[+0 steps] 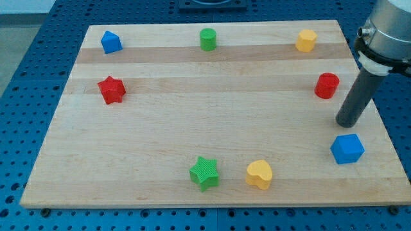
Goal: Move the blue cube to the bottom right of the board
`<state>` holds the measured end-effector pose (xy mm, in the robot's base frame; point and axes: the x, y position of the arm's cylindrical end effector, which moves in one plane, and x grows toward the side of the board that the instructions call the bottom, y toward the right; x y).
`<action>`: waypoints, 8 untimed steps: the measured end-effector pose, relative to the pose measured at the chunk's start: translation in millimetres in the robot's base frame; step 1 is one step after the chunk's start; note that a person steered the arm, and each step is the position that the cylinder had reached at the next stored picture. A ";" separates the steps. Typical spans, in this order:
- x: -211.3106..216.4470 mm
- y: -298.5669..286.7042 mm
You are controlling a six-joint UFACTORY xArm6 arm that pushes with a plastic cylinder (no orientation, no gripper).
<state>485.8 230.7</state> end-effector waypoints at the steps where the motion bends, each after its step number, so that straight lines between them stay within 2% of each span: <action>1: 8.1 0.0; 3: 67.9 0.0; 5: 70.4 -0.3; 6: 56.6 -32.3; 8: 65.8 -93.5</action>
